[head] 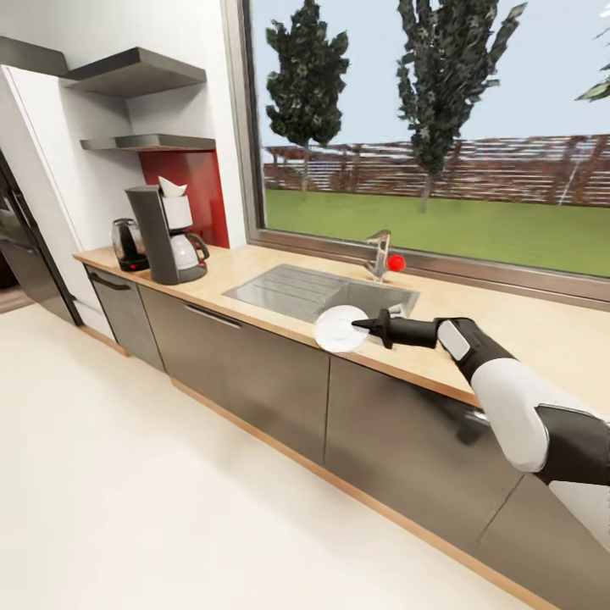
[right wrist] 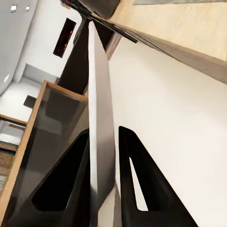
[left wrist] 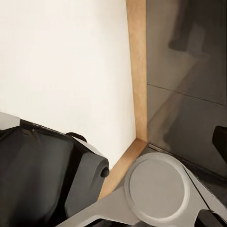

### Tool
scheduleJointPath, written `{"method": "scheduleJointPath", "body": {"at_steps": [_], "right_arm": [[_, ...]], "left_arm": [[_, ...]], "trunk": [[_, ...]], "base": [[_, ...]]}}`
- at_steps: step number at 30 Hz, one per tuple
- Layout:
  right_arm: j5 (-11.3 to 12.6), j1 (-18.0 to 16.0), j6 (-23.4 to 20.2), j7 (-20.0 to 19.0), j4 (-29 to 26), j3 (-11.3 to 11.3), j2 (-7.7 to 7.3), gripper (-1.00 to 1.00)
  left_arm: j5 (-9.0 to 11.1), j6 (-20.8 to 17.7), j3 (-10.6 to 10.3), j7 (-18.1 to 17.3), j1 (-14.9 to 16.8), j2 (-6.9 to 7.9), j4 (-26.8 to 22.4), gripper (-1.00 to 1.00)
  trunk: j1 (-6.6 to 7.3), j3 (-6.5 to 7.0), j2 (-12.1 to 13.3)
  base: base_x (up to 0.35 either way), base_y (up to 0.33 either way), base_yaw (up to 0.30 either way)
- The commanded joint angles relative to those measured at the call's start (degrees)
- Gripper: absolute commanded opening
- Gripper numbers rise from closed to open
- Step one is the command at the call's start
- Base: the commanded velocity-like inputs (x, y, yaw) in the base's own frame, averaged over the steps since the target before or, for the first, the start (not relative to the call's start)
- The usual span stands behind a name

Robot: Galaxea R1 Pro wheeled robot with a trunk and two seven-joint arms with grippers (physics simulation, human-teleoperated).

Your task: Set up a coffee station on the kitchen countertop: keep the coffee maker on the countertop, move the bottle of coffee from the kitchen shelf to the counter next to the coffee maker, place a paper coffee filter on top of the coffee maker, put the saucer next to the coffee maker with the coffee cup on the saucer, and place the electric kettle next to the coffee maker.

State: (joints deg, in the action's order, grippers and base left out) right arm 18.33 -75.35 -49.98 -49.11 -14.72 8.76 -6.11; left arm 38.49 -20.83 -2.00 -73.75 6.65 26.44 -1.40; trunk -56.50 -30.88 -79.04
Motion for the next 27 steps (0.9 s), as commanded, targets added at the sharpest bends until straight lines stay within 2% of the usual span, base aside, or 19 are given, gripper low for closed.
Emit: {"method": "scheduleJointPath", "body": {"at_steps": [1,2,3,4,6,10,13,27], "right_arm": [[1.9,-0.1,-0.3,1.3,0.0,0.3,0.22,-1.00],[3.1,-0.1,-0.3,2.0,0.0,0.3,0.29,-1.00],[8.0,-0.1,-0.3,5.3,0.0,0.2,0.52,-1.00],[9.2,-0.1,-0.3,6.3,0.0,0.2,0.56,-1.00],[13.2,-0.1,-0.3,10.9,-0.1,0.2,1.12,-1.00],[15.2,-0.1,-0.3,13.5,-0.2,0.2,1.49,-1.00],[15.8,-0.1,-0.3,14.2,-0.3,0.2,1.60,-1.00],[15.9,-0.1,-0.3,14.4,-0.2,0.1,1.63,-1.00]], "left_arm": [[0.3,-0.6,-0.2,-0.2,0.0,0.01,0.0,1.00],[0.3,-0.6,-0.2,-0.2,0.0,0.01,0.0,1.00],[0.3,-0.6,-0.2,-0.2,0.0,0.01,0.0,1.00],[0.3,-0.6,-0.2,-0.2,0.0,0.01,0.0,1.00],[0.3,-0.6,-0.2,-0.1,0.0,0.01,0.0,1.00],[0.3,-0.6,-0.2,-0.2,0.0,0.01,0.0,1.00],[0.3,-0.6,-0.2,-0.2,0.0,0.01,-0.1,1.00],[0.3,-0.6,-0.2,-0.2,0.0,0.01,-0.1,1.00]], "trunk": [[-0.03,-0.06,0.0],[-0.03,-0.06,0.0],[-0.03,-0.06,0.0],[-0.03,-0.06,0.0],[-0.03,-0.06,0.0],[-0.03,-0.06,0.0],[-0.03,-0.06,0.0],[-0.03,-0.06,0.0]], "base": [[0.263,0.223,0.001],[0.264,0.223,0.000],[0.264,0.223,0.000],[0.264,0.223,0.000],[0.264,0.223,0.000],[0.264,0.223,0.000],[0.264,0.225,0.000],[0.264,0.227,0.000]]}}
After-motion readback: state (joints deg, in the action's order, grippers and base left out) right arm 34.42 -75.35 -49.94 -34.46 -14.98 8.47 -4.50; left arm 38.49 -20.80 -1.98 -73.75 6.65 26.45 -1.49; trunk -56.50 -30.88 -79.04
